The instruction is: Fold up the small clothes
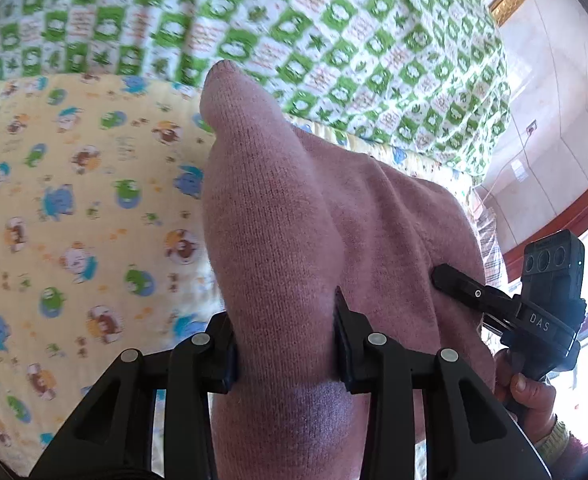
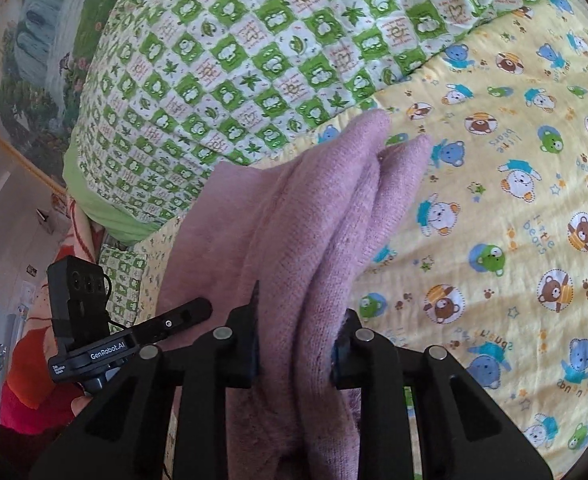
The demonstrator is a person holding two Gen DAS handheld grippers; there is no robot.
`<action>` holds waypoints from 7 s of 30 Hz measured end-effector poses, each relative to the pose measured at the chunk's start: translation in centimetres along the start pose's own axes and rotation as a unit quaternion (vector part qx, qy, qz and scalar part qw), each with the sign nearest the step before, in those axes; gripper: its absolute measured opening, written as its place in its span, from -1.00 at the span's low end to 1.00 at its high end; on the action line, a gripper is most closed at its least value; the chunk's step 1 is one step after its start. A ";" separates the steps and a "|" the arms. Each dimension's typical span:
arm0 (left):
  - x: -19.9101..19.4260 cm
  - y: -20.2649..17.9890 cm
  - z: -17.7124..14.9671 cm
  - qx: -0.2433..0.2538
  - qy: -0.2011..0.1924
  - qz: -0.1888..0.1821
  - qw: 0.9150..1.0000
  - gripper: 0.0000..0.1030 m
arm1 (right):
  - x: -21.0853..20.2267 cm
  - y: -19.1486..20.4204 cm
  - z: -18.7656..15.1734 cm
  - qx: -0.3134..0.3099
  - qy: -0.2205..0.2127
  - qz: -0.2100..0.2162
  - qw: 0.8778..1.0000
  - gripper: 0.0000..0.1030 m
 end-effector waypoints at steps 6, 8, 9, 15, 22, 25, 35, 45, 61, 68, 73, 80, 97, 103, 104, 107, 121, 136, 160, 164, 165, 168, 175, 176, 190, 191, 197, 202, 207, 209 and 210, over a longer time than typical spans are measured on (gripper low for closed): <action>-5.7 4.8 -2.5 -0.036 -0.032 0.025 0.999 -0.27 | 2.6 5.4 -1.2 -0.036 0.017 0.026 0.999 -0.49; -7.8 6.9 -3.6 -0.054 -0.042 0.032 0.997 -0.27 | 4.2 7.6 -1.7 -0.049 0.028 0.037 0.998 -0.49; -8.8 8.0 -4.1 -0.063 -0.047 0.035 0.996 -0.27 | 4.8 8.5 -2.0 -0.055 0.033 0.042 0.997 -0.49; -13.7 14.1 -7.6 -0.115 -0.074 0.057 0.989 -0.27 | 9.3 14.5 -3.8 -0.095 0.070 0.068 0.991 -0.49; -16.6 19.7 -10.9 -0.156 -0.085 0.075 0.981 -0.27 | 14.4 19.1 -5.7 -0.119 0.106 0.086 0.983 -0.49; -17.1 21.2 -11.9 -0.168 -0.088 0.081 0.979 -0.27 | 16.4 20.2 -6.4 -0.122 0.119 0.090 0.981 -0.49; -15.7 24.3 -13.7 -0.196 -0.077 0.063 0.975 -0.27 | 20.3 20.7 -7.5 -0.129 0.150 0.096 0.976 -0.49; -12.8 27.0 -15.4 -0.237 -0.060 0.012 0.970 -0.14 | 23.2 16.8 -8.0 -0.098 0.188 0.082 0.974 -0.43; -15.1 26.1 -19.0 -0.257 -0.041 0.020 0.965 0.34 | 16.2 15.3 -7.4 -0.101 0.120 0.034 0.987 -0.04; -15.3 24.4 -22.7 -0.251 -0.023 0.016 0.968 0.34 | 13.7 16.4 -11.6 -0.102 0.162 0.078 0.978 -0.04; -13.8 24.3 -23.7 -0.251 -0.003 0.038 0.967 0.32 | 15.2 16.3 -14.7 -0.108 0.194 0.062 0.973 -0.14; -13.6 23.7 -23.6 -0.227 0.007 0.073 0.971 0.05 | 13.4 19.0 -13.5 -0.138 0.138 0.082 0.977 -0.87; -11.8 25.1 -25.0 -0.229 0.027 0.085 0.969 0.10 | 16.3 10.4 -15.8 -0.111 0.153 -0.025 0.982 -0.88; -12.6 24.4 -25.5 -0.230 0.027 0.084 0.969 0.07 | 15.3 11.1 -15.5 -0.112 0.134 -0.048 0.983 -0.54; -12.9 24.3 -25.8 -0.229 0.027 0.085 0.969 0.07 | 14.7 11.4 -15.3 -0.112 0.127 -0.050 0.984 -0.51; -13.4 23.8 -26.3 -0.226 0.027 0.087 0.970 0.07 | 13.1 12.3 -15.0 -0.119 0.104 -0.047 0.986 -0.51; -14.4 20.6 -25.8 -0.177 0.013 0.103 0.979 0.14 | 14.2 19.9 -14.8 -0.191 0.100 0.000 0.976 -0.51; -11.3 21.5 -25.5 -0.175 0.043 0.110 0.977 0.21 | 21.9 15.7 -10.3 -0.121 0.139 -0.059 0.981 -0.95; -15.3 18.8 -29.2 -0.151 -0.053 0.183 0.970 0.40 | 11.7 15.3 -22.4 -0.189 0.113 -0.079 0.972 -0.05; -15.2 18.6 -30.8 -0.152 -0.050 0.202 0.966 0.41 | 10.8 14.9 -24.2 -0.204 0.103 -0.094 0.969 0.20; -15.1 18.6 -31.3 -0.152 -0.048 0.204 0.966 0.41 | 10.6 15.0 -24.6 -0.207 0.100 -0.096 0.968 0.26; -14.8 18.7 -32.3 -0.152 -0.039 0.206 0.966 0.42 | 10.1 14.8 -25.7 -0.223 0.094 -0.106 0.964 0.39; -15.6 18.5 -33.1 -0.133 -0.038 0.217 0.966 0.53 | 9.8 14.7 -27.3 -0.238 0.086 -0.119 0.960 0.52; -15.9 18.5 -33.0 -0.131 -0.041 0.217 0.966 0.54 | 9.9 14.8 -27.5 -0.240 0.087 -0.118 0.960 0.54; -18.7 17.2 -29.0 -0.089 -0.115 0.251 0.957 0.66 | 9.2 18.6 -25.9 -0.314 0.034 -0.134 0.939 0.86; -18.7 17.0 -29.0 -0.083 -0.120 0.255 0.956 0.67 | 9.1 18.6 -25.7 -0.316 0.028 -0.135 0.939 0.90; -17.5 17.4 -29.1 -0.075 -0.111 0.266 0.955 0.68 | 10.1 18.2 -25.0 -0.324 0.026 -0.138 0.936 0.94; -16.4 17.7 -29.5 -0.078 -0.099 0.275 0.953 0.68 | 11.1 18.0 -24.9 -0.323 0.030 -0.140 0.935 0.94; -16.0 17.7 -29.8 -0.084 -0.098 0.278 0.952 0.68 | 12.1 17.9 -24.8 -0.317 0.036 -0.137 0.938 0.94; -16.0 17.8 -29.6 -0.084 -0.098 0.281 0.951 0.68 | 12.5 17.8 -24.7 -0.312 0.037 -0.135 0.940 0.94; -16.0 17.8 -29.5 -0.083 -0.098 0.282 0.951 0.68 | 12.7 17.8 -24.7 -0.310 0.038 -0.135 0.940 0.94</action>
Point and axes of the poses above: each gripper's, at about its wrist camera, not at the fingertips, and x roughly the way its jaws point, y to its left, z to its top, the point moved 8 cm from there along x, roughly the way its jaws point, and after that the axes turned 12 degrees about y, right-handed, at the moved point
